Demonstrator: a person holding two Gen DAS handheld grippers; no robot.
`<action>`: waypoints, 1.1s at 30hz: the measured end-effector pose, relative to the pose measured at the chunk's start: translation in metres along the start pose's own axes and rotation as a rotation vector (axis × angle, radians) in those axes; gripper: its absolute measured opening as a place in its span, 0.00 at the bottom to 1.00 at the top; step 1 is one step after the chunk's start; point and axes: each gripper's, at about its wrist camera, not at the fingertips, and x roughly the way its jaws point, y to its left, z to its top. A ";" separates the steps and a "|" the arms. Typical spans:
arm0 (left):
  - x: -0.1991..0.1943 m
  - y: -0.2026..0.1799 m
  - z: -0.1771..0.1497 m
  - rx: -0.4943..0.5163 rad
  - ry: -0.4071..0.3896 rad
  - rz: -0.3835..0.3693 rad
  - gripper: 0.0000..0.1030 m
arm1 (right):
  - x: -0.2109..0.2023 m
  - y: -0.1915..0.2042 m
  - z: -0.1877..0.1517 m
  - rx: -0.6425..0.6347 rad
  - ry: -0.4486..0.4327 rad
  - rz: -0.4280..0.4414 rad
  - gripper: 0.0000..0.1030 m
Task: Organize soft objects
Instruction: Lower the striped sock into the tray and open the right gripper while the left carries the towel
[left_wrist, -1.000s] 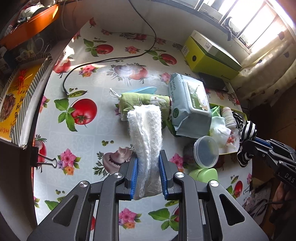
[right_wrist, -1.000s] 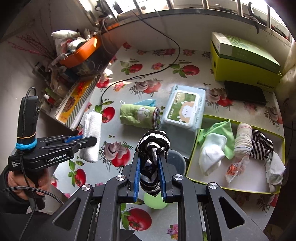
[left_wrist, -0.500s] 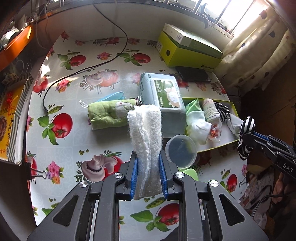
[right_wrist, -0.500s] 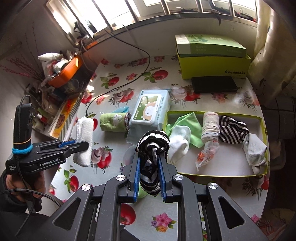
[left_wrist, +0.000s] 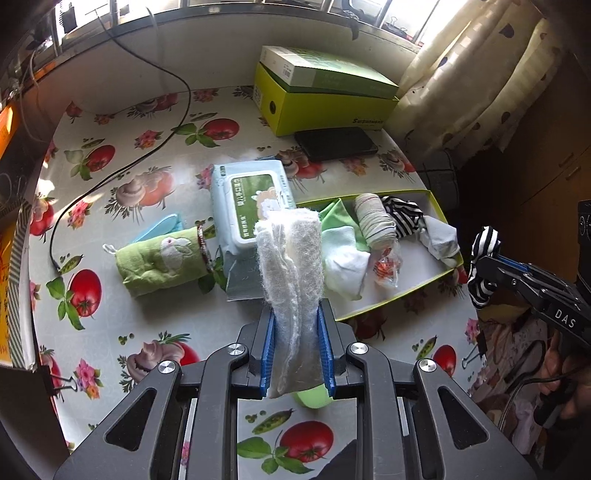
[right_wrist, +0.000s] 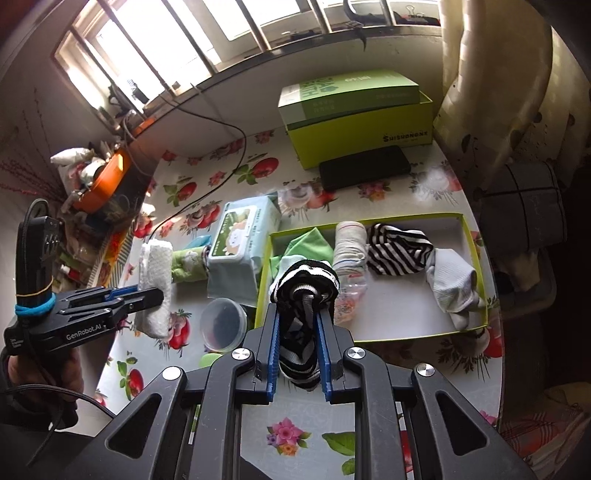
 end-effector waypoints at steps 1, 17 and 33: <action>0.002 -0.004 0.002 0.008 0.004 -0.002 0.21 | -0.001 -0.005 0.000 0.009 -0.001 -0.002 0.16; 0.025 -0.033 0.021 0.087 0.065 0.003 0.21 | 0.037 -0.064 0.007 0.107 0.040 -0.022 0.16; 0.048 -0.046 0.036 0.105 0.109 -0.013 0.21 | 0.108 -0.102 0.014 0.117 0.158 -0.113 0.19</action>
